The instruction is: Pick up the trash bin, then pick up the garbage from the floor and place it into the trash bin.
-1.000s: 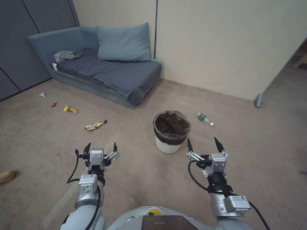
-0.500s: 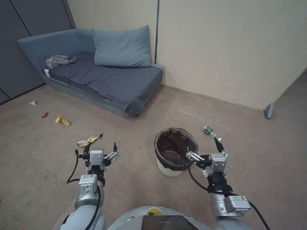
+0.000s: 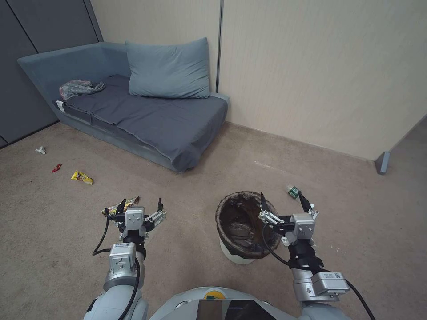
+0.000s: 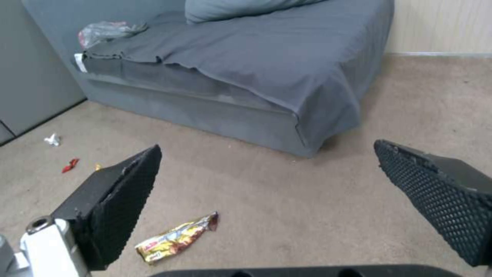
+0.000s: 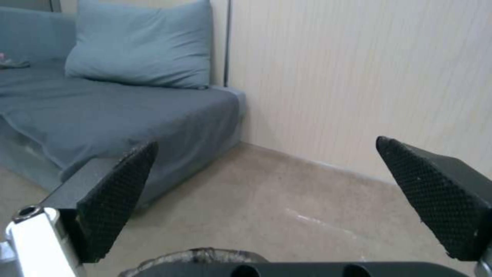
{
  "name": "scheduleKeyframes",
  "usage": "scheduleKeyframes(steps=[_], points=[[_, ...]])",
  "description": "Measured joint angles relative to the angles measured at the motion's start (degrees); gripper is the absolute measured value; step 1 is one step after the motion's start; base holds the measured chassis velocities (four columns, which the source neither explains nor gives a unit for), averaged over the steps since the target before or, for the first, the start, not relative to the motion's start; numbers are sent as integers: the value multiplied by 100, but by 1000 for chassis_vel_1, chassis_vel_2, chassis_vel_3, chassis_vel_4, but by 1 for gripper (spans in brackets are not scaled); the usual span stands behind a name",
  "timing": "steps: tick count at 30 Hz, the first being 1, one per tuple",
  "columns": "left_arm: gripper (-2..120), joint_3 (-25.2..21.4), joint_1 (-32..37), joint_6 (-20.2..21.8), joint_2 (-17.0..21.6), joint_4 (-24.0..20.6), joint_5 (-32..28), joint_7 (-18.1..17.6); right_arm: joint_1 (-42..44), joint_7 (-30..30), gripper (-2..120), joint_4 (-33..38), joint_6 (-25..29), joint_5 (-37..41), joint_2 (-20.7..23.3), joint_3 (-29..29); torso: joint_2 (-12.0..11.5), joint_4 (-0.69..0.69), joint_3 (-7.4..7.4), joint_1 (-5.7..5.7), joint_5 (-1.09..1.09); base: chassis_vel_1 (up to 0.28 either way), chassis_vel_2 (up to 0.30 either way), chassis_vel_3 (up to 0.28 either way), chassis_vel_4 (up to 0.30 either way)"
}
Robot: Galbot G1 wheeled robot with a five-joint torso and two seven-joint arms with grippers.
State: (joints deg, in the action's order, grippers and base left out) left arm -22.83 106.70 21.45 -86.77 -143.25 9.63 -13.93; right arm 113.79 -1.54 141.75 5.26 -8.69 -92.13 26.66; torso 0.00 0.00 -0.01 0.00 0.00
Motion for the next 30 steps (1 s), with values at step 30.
scheduleKeyframes(steps=[30], points=[[100, 0, -1, 1, 0, 0, -1, 0, -1, 0, 100, 0, -2, -1, 0, 0, 0, 0, 1, 0, 0, 0, 0, 0, 0]])
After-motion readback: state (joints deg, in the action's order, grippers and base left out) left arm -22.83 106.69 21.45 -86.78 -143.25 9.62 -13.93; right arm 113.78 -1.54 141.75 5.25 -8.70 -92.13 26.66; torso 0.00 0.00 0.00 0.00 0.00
